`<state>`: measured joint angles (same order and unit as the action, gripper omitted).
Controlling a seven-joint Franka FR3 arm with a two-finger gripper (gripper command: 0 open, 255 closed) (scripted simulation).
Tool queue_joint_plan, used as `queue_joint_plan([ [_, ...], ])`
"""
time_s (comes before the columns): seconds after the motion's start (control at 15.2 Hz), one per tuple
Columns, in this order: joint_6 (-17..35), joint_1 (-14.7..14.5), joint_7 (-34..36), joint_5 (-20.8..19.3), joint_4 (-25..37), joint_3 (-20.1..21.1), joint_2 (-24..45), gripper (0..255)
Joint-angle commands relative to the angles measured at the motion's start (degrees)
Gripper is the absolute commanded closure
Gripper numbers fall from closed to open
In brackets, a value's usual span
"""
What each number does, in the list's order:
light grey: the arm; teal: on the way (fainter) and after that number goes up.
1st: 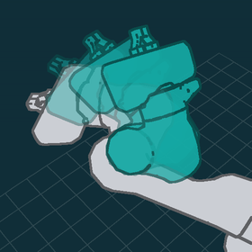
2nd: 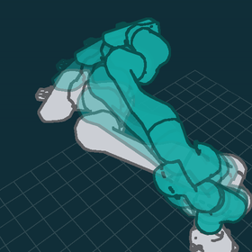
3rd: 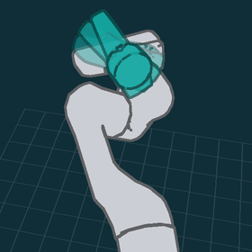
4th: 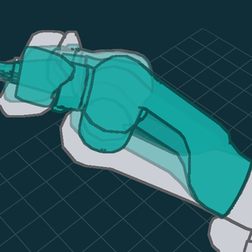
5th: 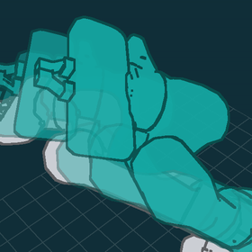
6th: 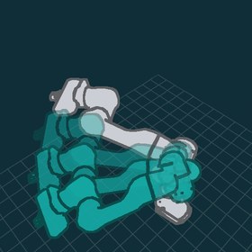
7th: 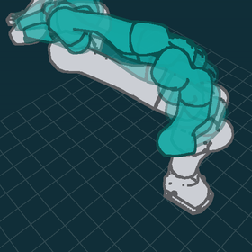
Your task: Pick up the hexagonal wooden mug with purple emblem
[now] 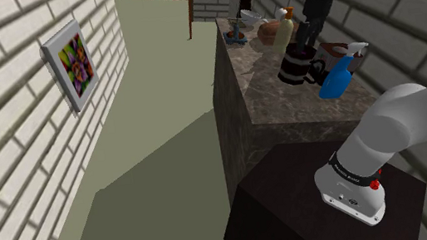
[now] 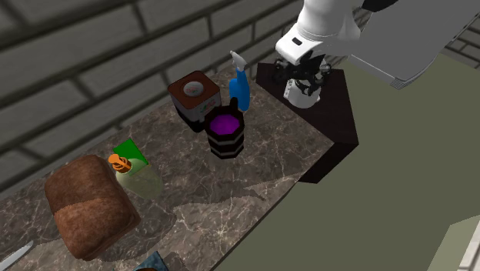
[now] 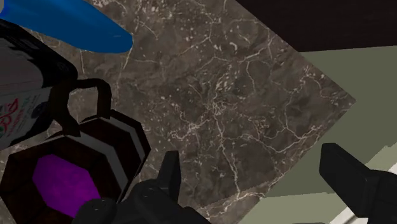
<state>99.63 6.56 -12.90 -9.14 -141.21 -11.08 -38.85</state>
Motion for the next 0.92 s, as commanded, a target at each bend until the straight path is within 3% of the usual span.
queue_joint_plan([
  [0.0, 1.64, 1.19, -1.52, -1.25, 0.36, -2.12, 1.38, 0],
  [0.46, 9.19, 4.77, -7.29, -4.41, 2.12, -10.36, 8.52, 0],
  [0.86, 15.51, 6.58, -12.93, -4.41, 5.82, -17.67, 16.72, 0],
])
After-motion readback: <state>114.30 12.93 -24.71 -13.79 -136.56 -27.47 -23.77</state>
